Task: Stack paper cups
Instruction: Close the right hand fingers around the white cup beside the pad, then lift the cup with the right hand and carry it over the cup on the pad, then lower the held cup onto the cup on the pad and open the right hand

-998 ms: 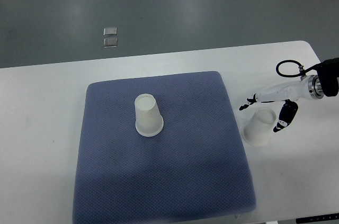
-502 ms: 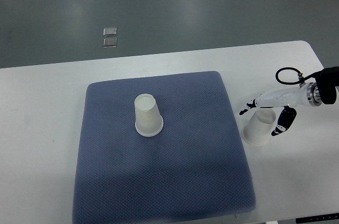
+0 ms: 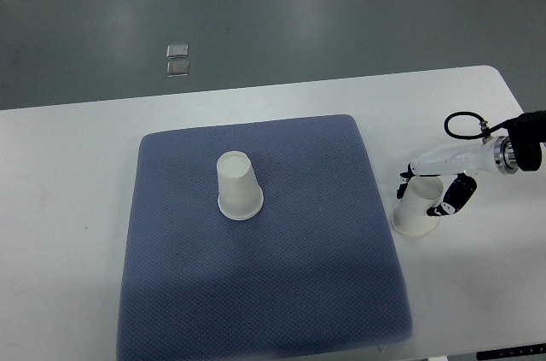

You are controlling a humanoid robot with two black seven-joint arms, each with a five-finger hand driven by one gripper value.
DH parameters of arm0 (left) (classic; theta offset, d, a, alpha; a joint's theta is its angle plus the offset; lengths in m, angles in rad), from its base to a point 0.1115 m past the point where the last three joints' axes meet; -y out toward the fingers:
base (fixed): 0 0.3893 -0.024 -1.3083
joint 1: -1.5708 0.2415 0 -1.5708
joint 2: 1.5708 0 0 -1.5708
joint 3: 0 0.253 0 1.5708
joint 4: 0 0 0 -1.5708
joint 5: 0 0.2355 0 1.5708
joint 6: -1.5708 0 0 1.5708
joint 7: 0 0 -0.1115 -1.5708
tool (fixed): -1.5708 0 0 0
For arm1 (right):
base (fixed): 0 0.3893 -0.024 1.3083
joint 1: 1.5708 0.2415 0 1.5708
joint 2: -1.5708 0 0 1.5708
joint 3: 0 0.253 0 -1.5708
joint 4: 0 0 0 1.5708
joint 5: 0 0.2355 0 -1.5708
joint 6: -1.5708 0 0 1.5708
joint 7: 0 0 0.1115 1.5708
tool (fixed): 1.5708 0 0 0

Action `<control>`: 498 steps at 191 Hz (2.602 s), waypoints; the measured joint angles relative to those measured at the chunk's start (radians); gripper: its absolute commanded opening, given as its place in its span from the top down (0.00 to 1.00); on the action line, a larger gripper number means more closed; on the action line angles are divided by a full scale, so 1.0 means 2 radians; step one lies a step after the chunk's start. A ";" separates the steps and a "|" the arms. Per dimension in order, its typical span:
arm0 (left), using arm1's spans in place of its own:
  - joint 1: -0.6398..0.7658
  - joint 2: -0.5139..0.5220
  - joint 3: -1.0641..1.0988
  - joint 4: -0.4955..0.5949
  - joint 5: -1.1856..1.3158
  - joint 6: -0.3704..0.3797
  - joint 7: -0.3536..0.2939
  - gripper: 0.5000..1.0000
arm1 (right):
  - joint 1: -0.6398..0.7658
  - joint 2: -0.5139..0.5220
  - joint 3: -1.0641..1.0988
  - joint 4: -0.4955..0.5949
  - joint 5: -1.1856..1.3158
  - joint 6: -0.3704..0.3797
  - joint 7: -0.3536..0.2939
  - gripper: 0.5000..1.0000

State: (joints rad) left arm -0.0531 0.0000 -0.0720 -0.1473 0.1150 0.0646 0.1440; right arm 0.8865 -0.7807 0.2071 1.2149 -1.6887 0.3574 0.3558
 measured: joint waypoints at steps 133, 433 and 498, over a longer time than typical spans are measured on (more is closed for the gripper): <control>0.000 0.000 0.000 0.000 0.000 0.000 0.000 0.00 | 0.053 -0.001 0.003 0.000 0.008 0.001 0.001 0.70; 0.000 0.000 0.000 0.000 0.000 0.000 0.000 0.00 | 0.286 0.243 -0.001 -0.043 0.044 0.121 0.000 0.69; 0.000 0.000 0.000 0.000 0.000 0.000 0.000 0.00 | 0.288 0.284 -0.005 -0.063 0.044 0.122 0.000 0.68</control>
State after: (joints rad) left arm -0.0534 0.0000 -0.0715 -0.1473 0.1150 0.0645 0.1443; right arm 1.4620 -0.2136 0.1964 1.0882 -1.6001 0.6009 0.3558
